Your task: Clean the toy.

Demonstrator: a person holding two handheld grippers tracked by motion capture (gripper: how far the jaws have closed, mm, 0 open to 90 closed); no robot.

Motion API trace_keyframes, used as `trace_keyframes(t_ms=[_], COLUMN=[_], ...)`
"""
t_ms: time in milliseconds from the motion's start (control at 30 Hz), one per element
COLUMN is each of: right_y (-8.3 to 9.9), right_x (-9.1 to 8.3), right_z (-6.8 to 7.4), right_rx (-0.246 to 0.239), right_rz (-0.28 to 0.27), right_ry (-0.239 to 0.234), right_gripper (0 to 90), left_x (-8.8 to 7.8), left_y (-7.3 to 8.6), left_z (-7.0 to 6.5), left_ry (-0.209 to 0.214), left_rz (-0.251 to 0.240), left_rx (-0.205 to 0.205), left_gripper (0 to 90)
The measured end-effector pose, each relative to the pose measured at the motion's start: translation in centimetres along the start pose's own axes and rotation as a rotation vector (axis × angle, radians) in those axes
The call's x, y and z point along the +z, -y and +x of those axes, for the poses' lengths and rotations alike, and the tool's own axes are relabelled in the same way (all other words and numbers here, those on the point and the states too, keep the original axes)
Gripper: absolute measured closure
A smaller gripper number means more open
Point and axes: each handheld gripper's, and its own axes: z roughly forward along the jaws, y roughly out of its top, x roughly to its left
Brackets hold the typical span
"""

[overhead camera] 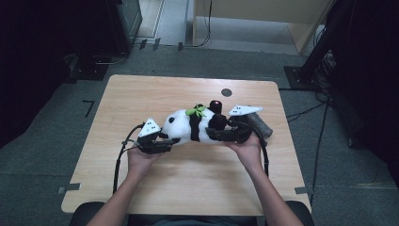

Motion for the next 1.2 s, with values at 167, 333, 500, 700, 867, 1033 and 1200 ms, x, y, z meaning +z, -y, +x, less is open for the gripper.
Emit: trace_keyframes(t_ms=[167,333,500,700,867,1033,1200], right_y=[0.5,1.3,2.4,2.8,2.9,3.1,2.4], right_x=[0.2,-0.5,-0.4,1.0,1.5,2.4,2.2], right_z=[-0.2,-1.3,-1.6,-0.7,-0.5,0.6,0.6], right_rx=[-0.046,-0.03,-0.067,-0.148,-0.177,-0.233,-0.162], right_rz=[-0.036,-0.083,-0.113,-0.073,-0.088,-0.054,-0.003], right_ry=[0.018,-0.021,-0.054,-0.038,-0.017,0.095,0.099], right_gripper=[24.9,17.8,13.2,10.5,5.8,24.2,42.4], left_x=[-0.2,-1.5,-2.6,-2.3,-1.8,-1.6,-1.2], left_y=[-0.2,-1.1,-2.1,-2.3,-2.3,-2.3,-2.2], left_z=[0.6,1.5,1.4,1.4,1.0,0.8,0.6], left_ry=[0.014,0.009,0.026,0.079,0.128,0.12,0.052], left_rz=[0.028,0.025,0.022,0.04,0.073,0.076,0.055], left_rx=[-0.041,-0.086,-0.091,-0.125,-0.163,-0.176,-0.104], left_gripper=[45.7,45.6,45.4,45.2,45.2,44.4,25.5])
